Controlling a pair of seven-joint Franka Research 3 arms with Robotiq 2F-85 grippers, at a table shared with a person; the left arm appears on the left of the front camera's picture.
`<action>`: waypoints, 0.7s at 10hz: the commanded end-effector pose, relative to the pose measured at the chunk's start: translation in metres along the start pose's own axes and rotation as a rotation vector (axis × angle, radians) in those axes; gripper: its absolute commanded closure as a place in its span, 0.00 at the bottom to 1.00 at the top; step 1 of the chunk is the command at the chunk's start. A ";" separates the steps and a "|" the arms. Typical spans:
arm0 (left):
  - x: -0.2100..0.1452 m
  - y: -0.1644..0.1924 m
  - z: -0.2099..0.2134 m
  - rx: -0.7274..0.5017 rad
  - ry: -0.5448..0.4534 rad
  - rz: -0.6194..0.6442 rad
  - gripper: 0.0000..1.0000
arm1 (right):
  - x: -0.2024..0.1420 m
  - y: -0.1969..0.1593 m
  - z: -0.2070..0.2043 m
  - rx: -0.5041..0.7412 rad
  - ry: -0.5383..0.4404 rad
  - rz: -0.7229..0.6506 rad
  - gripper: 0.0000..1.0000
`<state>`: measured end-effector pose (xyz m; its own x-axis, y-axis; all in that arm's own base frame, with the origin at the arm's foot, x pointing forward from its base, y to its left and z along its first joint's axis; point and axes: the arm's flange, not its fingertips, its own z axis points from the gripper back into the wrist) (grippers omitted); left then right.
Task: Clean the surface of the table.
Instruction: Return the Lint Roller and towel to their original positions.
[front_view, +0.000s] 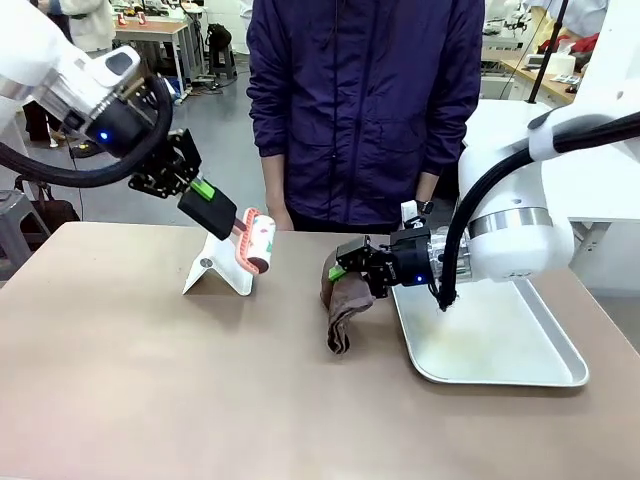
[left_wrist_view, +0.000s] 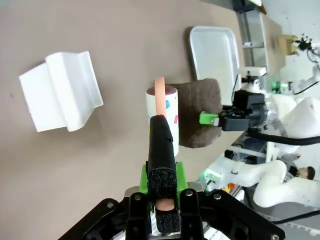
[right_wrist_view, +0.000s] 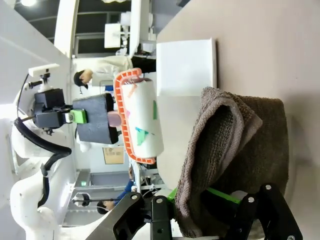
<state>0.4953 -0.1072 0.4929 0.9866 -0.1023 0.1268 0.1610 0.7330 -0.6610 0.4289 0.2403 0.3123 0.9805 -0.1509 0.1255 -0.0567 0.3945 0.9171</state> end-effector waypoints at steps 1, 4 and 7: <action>0.010 -0.005 0.000 0.006 0.003 0.008 0.78 | 0.014 0.006 0.002 -0.005 -0.033 0.037 1.00; 0.003 0.001 -0.008 0.000 0.015 0.000 0.78 | 0.006 0.000 0.002 0.000 -0.008 0.002 1.00; 0.007 0.001 -0.008 -0.012 0.026 0.002 0.78 | 0.008 -0.002 0.005 0.010 -0.003 0.002 1.00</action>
<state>0.5026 -0.1125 0.4871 0.9872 -0.1188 0.1065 0.1595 0.7251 -0.6699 0.4347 0.2347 0.3128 0.9806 -0.1490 0.1271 -0.0604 0.3869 0.9201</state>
